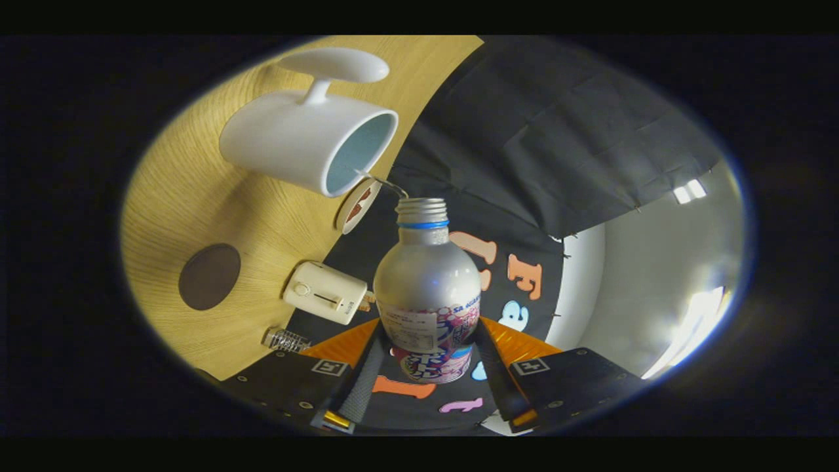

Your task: Take the bottle from table, then pour the juice into the cup, finally place the bottle on the coaster

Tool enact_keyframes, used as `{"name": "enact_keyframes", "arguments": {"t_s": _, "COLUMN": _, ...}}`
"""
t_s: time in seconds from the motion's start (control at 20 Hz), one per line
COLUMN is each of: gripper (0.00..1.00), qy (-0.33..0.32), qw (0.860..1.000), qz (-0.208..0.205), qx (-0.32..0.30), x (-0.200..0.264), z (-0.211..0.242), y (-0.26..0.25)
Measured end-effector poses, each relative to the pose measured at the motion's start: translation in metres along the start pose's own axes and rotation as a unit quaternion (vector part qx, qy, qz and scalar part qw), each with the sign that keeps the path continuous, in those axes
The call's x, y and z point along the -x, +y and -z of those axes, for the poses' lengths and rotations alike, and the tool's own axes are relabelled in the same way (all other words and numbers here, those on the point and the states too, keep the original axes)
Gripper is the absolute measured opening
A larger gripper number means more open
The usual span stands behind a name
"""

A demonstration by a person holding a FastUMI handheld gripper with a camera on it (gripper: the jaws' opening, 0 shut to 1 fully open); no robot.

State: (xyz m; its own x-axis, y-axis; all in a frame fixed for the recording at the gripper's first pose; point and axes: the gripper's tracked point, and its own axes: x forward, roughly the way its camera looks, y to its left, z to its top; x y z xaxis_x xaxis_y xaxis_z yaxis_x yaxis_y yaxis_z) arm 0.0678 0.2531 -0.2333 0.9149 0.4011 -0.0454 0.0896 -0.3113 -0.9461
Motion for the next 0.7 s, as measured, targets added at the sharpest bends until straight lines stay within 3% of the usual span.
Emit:
{"name": "enact_keyframes", "arguments": {"t_s": 0.2, "gripper": 0.76, "qy": 0.007, "qw": 1.000, "qz": -0.010, "qx": -0.027, "x": 0.001, "z": 0.001, "y": 0.005}}
{"name": "enact_keyframes", "arguments": {"t_s": 0.4, "gripper": 0.76, "qy": 0.014, "qw": 0.992, "qz": -0.051, "qx": -0.114, "x": 0.001, "z": -0.002, "y": 0.022}}
{"name": "enact_keyframes", "arguments": {"t_s": 0.6, "gripper": 0.76, "qy": 0.028, "qw": 0.970, "qz": -0.083, "qx": -0.227, "x": 0.003, "z": -0.004, "y": 0.031}}
{"name": "enact_keyframes", "arguments": {"t_s": 0.7, "gripper": 0.76, "qy": 0.040, "qw": 0.949, "qz": -0.097, "qx": -0.296, "x": 0.005, "z": -0.001, "y": 0.033}}
